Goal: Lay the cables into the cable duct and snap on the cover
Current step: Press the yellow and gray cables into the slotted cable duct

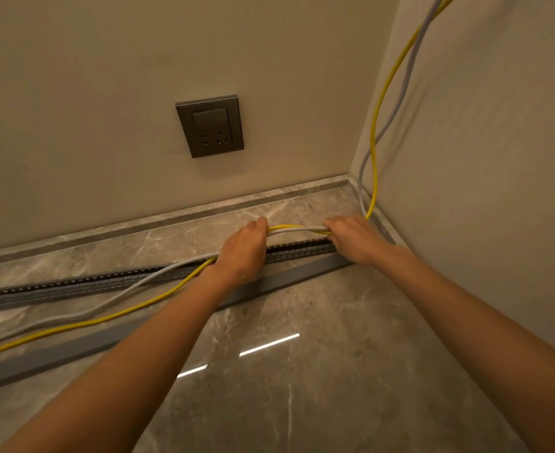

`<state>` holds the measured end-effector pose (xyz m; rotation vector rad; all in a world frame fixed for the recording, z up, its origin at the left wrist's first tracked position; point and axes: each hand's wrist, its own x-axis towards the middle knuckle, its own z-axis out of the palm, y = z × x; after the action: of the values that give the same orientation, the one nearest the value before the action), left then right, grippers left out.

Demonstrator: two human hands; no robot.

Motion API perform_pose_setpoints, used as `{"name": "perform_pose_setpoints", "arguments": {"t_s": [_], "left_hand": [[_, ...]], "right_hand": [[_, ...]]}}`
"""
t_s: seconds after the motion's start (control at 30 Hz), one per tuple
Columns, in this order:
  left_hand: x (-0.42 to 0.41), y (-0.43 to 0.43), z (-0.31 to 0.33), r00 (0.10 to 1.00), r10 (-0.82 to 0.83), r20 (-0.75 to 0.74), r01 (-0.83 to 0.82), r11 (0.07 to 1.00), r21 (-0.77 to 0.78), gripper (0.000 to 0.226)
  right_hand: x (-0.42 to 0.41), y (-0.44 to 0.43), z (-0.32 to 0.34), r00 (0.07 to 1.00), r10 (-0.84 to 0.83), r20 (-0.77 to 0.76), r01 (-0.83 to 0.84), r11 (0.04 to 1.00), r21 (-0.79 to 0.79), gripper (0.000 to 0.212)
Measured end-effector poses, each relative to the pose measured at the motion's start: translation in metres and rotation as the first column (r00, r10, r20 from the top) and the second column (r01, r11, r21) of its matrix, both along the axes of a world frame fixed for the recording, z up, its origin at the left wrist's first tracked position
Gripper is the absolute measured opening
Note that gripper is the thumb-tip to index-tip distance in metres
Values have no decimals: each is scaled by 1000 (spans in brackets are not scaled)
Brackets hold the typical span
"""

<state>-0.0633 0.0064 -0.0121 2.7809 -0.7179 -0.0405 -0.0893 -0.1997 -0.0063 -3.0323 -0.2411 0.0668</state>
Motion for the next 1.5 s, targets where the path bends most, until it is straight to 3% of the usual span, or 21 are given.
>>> {"name": "perform_pose_setpoints", "arguments": {"t_s": [0.17,0.27,0.37,0.43,0.5,0.6,0.73,0.87,0.97,1.13,1.23,1.33,1.5], "left_hand": [[8,-3,11,999,-11,31,11,1000,-9,14],[12,0,12,997,-65,50,61,994,88,16],[15,-1,8,999,-43,-15,45,982,185,20],[14,-7,3,997,-15,-81,31,977,211,23],[12,-16,1,993,-13,-121,34,984,176,21],[8,-38,5,981,-144,-131,154,985,75,25],[3,-66,10,950,-295,-102,305,947,100,19],[6,-61,10,945,-238,-225,246,969,9,23],[14,-48,10,933,-177,-314,169,984,-54,25],[20,-31,4,931,-124,-344,134,991,4,28],[20,-28,-1,947,-143,-288,157,987,28,26],[18,-25,-7,970,-202,-133,214,973,85,32],[19,-26,-16,973,-233,10,230,966,119,22]], "right_hand": [[-3,-18,9,1000,-15,-23,16,999,47,31],[3,-34,14,996,-33,-81,18,982,-186,40],[0,-44,13,996,-59,-66,31,930,-367,34],[-6,-44,7,1000,-29,-7,24,909,-417,22],[-14,-39,1,1000,-24,17,30,897,-441,25],[-20,-34,-7,997,-46,56,61,947,-316,28],[-23,-31,-10,916,157,368,-35,948,-316,17],[-17,-47,-17,997,83,11,-76,953,-294,26],[-10,-55,-14,997,54,-57,-67,965,-252,17],[3,-56,-6,962,22,-272,-35,998,-42,31],[8,-58,-7,961,68,-269,-66,998,19,32],[11,-58,-10,971,90,-223,-85,996,31,33],[16,-59,-15,986,90,-139,-92,996,-10,29]]}}
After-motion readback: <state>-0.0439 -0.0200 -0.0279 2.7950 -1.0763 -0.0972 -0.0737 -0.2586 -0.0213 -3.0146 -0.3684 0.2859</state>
